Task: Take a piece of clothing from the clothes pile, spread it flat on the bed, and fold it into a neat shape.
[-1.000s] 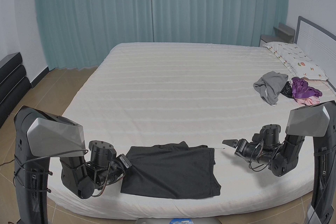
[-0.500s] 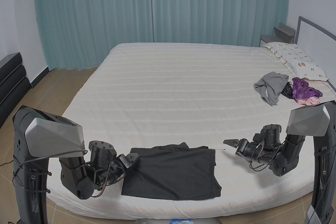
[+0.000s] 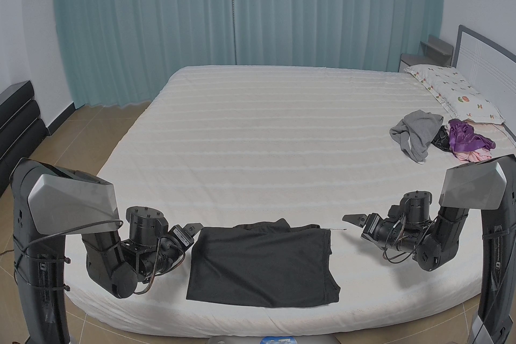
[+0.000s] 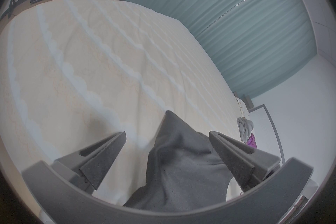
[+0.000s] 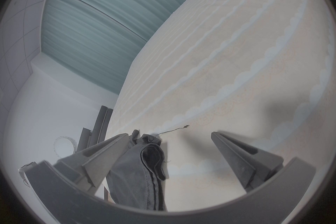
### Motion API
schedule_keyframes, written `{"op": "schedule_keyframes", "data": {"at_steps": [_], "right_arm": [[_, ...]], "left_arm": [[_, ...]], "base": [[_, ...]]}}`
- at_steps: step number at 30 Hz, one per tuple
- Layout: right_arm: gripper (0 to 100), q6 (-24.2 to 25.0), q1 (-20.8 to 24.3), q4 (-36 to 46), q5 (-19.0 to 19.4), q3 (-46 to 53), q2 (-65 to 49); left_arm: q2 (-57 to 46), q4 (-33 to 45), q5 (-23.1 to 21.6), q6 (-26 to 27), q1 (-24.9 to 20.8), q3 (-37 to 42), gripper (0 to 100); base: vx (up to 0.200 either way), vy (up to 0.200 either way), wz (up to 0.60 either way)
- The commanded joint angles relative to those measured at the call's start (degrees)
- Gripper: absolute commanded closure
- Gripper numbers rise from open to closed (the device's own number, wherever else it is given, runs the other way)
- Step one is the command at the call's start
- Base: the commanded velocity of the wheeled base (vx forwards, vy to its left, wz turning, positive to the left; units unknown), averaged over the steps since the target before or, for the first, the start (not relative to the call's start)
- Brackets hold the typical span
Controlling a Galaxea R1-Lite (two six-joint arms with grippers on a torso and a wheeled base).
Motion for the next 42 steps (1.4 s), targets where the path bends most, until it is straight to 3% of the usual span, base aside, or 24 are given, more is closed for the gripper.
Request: {"op": "schedule_keyframes", "data": {"at_steps": [1,6,10,12,13,15,16,17,18,20,21,24,27,28,32,37,38,39,42], "right_arm": [[0,0.0,0.2,0.1,-0.2,-0.2,0.3],[0,-0.4,0.8,-0.5,-2.9,-0.1,0.4],[0,-0.7,0.9,-2.8,-12.3,1.8,-3.0],[0,-0.8,1.1,-3.0,-13.5,2.3,-3.7],[0,-1.3,2.0,-4.2,-18.2,5.3,-10.1],[0,-1.6,2.2,-4.1,-18.9,6.6,-13.2],[0,-3.8,2.3,-3.6,-19.2,9.9,-21.3],[0,-4.1,2.3,-3.6,-19.3,10.1,-21.8],[0,-8.2,2.3,-3.4,-19.5,12.6,-28.4],[0,-8.9,2.3,-3.4,-19.5,13.0,-29.4],[0,-13.4,2.2,-3.0,-20.2,16.9,-38.7],[0,-17.5,2.2,-0.4,-20.5,21.4,-48.8],[0,-21.1,1.8,4.4,-20.5,22.8,-56.1],[0,-23.3,1.7,9.0,-20.5,22.8,-62.9],[0,-26.1,1.8,19.9,-20.4,23.1,-74.6],[0,-29.7,1.7,42.6,-19.8,23.0,-94.3],[0,-29.7,1.7,42.6,-19.8,23.0,-94.3],[0,-32.3,1.4,51.2,-19.9,22.6,-101.1],[0,-37.3,-1.6,61.8,-20.3,20.9,-108.2]], "left_arm": [[-4.0,0.5,0.1,0.3,2.4,-0.2,0],[-8.9,2.4,0.5,0.7,3.1,-0.2,0],[-15.1,2.6,3.3,2.8,3.4,0.6,0],[-16.1,2.6,3.9,3.2,3.3,0.7,0],[-22.6,2.6,8.3,7.0,3.1,1.7,0],[-25.2,2.6,9.9,9.1,3.1,2.3,0],[-31.1,2.6,13.1,14.2,2.8,3.8,0],[-31.6,2.6,13.3,14.5,2.8,3.9,0],[-36.6,2.5,15.6,18.3,2.7,5.2,0],[-37.5,2.5,15.9,18.9,2.6,5.4,0],[-45.8,2.8,17.7,22.3,2.5,6.8,0],[-56.2,6.4,18.5,24.8,0.6,8.5,0],[-63.9,13.7,19.6,26.5,-1.5,8.6,0],[-70.2,20.7,20.8,27.7,-2.6,8.3,0],[-79.7,30.1,22.0,31.1,-3.0,8.9,0],[-97.1,46.4,23.2,35.1,-2.2,8.9,0],[-97.1,46.4,23.2,35.1,-2.2,8.9,0],[-103.6,53.4,23.3,38.1,-1.9,8.9,0],[-111.3,61.5,23.3,41.4,0.5,8.3,0]], "base": [[0.000,0.000,0.00],[0.000,0.000,0.00],[0.000,0.000,0.00],[0.000,0.000,0.00],[0.000,0.000,0.00],[0.000,0.000,0.00],[0.000,0.000,0.00],[0.000,0.000,0.00],[0.000,0.000,0.00],[0.000,0.000,0.00],[0.000,0.000,0.00],[0.000,0.000,0.00],[0.000,0.000,0.00],[0.000,0.000,0.00],[0.000,0.000,0.00],[0.000,0.000,0.00],[0.000,0.000,0.00],[0.000,0.000,0.00],[0.000,0.000,0.00]]}}
